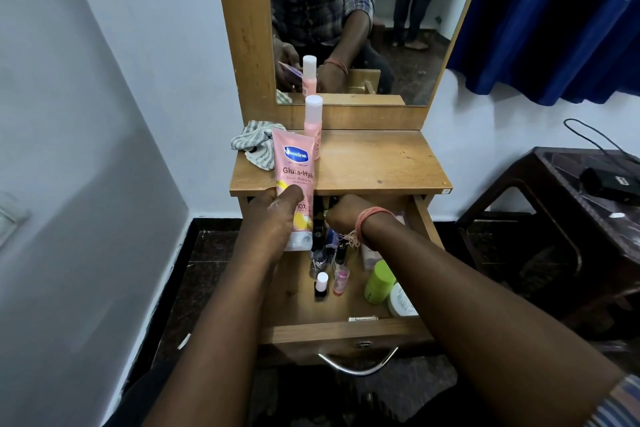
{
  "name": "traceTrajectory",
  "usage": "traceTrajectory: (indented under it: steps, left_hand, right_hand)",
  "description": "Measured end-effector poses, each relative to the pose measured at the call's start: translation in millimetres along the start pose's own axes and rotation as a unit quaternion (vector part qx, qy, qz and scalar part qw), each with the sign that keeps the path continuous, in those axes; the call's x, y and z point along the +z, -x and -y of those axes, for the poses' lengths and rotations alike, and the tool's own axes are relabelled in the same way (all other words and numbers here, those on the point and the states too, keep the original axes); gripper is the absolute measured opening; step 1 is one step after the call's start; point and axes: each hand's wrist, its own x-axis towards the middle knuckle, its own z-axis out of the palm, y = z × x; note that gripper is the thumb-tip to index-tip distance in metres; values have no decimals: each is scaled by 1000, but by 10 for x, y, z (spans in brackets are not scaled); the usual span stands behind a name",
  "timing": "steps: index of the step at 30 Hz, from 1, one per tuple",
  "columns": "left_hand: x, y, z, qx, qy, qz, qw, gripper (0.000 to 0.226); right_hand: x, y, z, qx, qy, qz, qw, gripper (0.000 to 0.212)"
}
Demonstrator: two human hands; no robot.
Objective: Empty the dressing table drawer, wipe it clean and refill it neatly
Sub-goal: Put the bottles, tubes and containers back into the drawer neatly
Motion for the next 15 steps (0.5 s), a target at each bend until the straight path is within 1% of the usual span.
traceTrajectory:
  steps: [4,6,8,11,15]
  left_hand:
    - [12,12,-12,-2,-1,-1,1000,12]
    - [14,23,-15,-1,-5,-1,1000,13]
    - [16,30,-5,0,-7,-1,1000,13]
    - [21,45,-6,-3,-2,-2,1000,12]
    - [15,46,-5,-2,-5,-8,1000,13]
  right_hand:
    - [-43,72,-46,-9,-56,-22,998,24]
    - [-50,104,-69,-19,-96,-35,995,18]
    - [-45,157,-109,-27,-138,-56,988,24]
    - [-18,237,-199,-56,-177,-102,977,28]
    - [-98,417,-293,-99,-248,-144,953,25]
